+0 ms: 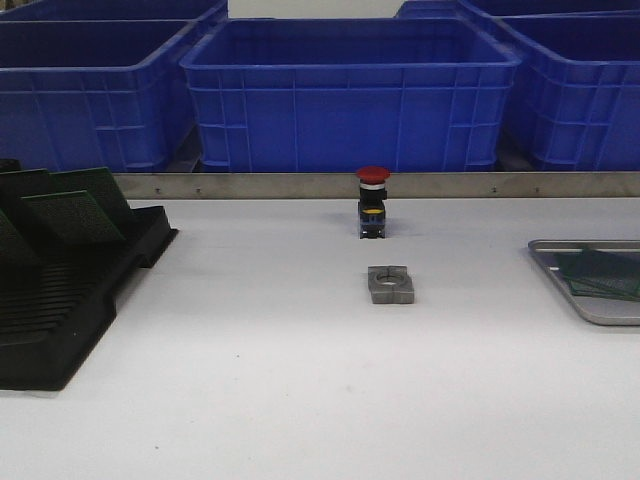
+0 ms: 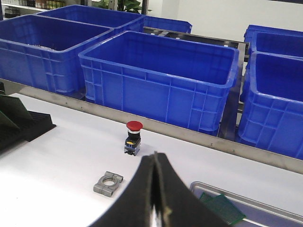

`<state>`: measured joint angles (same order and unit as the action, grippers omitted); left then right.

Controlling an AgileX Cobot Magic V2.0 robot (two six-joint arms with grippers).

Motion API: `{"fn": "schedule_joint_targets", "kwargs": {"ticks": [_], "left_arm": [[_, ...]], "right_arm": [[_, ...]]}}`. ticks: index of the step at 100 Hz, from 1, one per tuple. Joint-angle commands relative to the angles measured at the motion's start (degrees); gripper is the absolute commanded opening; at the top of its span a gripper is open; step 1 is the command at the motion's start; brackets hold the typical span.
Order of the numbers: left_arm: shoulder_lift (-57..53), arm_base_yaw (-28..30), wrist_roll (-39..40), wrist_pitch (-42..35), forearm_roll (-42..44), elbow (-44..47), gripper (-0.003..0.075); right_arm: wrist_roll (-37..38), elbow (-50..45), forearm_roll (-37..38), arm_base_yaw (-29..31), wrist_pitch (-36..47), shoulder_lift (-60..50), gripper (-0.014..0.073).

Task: Place circuit board on tray

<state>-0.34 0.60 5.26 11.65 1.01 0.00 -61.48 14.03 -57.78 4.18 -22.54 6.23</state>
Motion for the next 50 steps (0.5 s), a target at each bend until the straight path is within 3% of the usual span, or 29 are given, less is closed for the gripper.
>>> {"fn": "schedule_joint_targets", "kwargs": {"ticks": [1,30,39,50], "left_arm": [[-1.74,0.12,0.64,-4.28,-0.2,2.81,-0.002],[-1.74,0.12,0.64,-4.28,-0.2,2.81,-0.002],[-1.74,0.12,0.64,-4.28,-0.2,2.81,-0.002],[-1.74,0.12,0.64,-4.28,-0.2,2.81,-0.002]], "right_arm": [[-0.47,1.52,-1.78,-0.15,2.09,0.73,-0.0113],[-0.47,1.52,-2.32,-0.1,3.07,0.73,-0.0113],[-0.38,1.07,-2.18,0.16,6.8,0.73,-0.0113],[5.14,0.49,4.11,1.24,10.08,0.73,-0.0113]]}}
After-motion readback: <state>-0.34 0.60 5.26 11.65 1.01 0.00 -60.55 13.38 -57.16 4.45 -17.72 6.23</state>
